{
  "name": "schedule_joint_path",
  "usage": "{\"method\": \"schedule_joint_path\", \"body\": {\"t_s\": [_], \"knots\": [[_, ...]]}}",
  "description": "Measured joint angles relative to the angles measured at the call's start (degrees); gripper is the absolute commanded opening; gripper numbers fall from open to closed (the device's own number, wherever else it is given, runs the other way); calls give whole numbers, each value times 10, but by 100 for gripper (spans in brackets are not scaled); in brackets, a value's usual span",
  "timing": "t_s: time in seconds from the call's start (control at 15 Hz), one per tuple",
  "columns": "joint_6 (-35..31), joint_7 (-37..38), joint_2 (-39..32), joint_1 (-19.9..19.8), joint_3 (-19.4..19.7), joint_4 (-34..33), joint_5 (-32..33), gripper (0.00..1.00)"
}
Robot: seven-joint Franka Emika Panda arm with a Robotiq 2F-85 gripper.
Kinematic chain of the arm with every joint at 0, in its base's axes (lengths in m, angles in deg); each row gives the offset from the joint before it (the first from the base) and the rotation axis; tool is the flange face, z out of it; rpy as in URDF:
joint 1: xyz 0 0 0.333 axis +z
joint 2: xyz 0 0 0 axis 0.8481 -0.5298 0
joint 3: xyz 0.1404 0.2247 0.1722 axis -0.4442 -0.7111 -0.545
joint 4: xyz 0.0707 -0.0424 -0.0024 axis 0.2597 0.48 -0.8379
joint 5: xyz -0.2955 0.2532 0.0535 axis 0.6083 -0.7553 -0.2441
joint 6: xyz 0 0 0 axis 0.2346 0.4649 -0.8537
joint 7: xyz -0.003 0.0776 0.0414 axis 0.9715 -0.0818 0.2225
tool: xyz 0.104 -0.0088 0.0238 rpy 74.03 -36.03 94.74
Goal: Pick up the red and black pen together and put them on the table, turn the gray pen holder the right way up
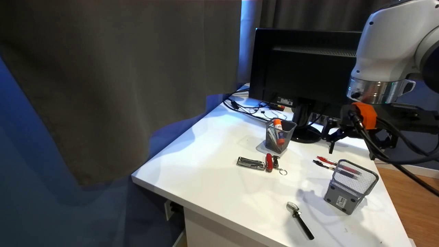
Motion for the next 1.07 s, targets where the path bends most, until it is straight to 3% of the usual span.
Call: {"method": "schedule_joint_path", "body": {"t_s": [0.33, 0.6, 1.07], "knots": [[8, 19, 0, -19, 6, 2, -21, 100], [24, -10, 8, -91, -6, 7, -116, 100], [102, -144, 12, -212, -44, 21, -280, 100]]}}
